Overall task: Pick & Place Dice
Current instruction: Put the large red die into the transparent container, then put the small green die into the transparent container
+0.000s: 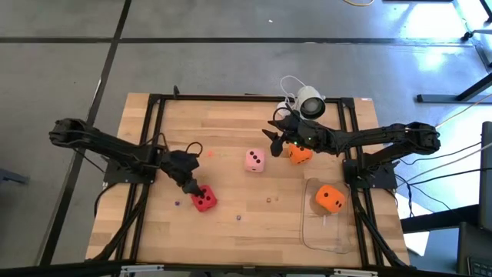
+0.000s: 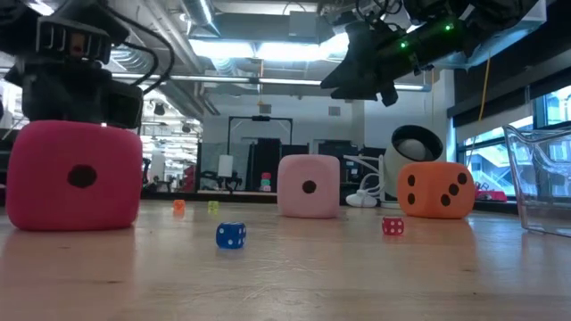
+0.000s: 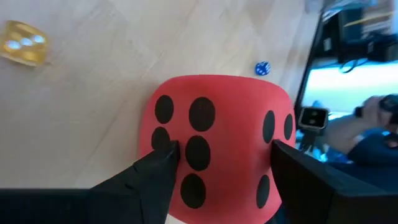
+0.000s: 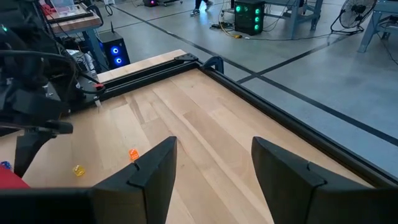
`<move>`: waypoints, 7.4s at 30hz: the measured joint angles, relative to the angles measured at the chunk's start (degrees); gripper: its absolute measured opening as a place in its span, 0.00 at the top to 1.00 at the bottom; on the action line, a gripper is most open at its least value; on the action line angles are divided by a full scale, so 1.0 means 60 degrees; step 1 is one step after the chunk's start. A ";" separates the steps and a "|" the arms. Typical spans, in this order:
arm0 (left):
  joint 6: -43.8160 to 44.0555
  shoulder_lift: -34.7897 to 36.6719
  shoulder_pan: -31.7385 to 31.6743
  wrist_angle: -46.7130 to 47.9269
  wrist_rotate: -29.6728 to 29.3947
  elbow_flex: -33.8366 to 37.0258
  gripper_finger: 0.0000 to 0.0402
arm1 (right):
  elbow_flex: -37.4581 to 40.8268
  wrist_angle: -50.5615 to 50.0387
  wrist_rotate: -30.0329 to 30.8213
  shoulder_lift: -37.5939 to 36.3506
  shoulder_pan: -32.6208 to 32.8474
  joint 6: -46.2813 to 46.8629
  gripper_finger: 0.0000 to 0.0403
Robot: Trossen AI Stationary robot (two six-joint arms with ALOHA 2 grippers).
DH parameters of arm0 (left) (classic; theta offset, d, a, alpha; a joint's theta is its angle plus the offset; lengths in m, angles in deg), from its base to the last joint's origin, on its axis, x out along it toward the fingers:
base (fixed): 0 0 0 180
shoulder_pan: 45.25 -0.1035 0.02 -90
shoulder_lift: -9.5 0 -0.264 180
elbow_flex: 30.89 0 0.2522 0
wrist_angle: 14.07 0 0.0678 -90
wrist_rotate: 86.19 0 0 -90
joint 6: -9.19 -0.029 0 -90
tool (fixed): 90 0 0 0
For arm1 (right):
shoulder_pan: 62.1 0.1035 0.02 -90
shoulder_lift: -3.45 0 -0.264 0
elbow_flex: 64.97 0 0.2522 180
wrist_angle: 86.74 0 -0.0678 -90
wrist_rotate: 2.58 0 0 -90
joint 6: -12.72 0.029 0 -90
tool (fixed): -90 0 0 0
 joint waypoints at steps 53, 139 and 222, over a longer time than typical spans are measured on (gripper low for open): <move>-0.9270 -0.4622 0.0317 -0.7414 -0.3352 -0.4690 0.91 | -0.3712 -0.0213 -0.2038 -0.2436 -0.0157 -0.0531 0.48; -1.1868 -1.1535 0.1903 -0.3014 -0.2389 -1.4709 0.58 | -0.3708 -0.2838 -0.5718 -0.2502 0.0773 0.1428 0.48; -1.4863 0.2521 0.4435 -1.1045 -1.0544 0.1913 0.64 | -1.4263 -0.9969 -0.6390 1.0287 -0.1111 -0.2823 0.48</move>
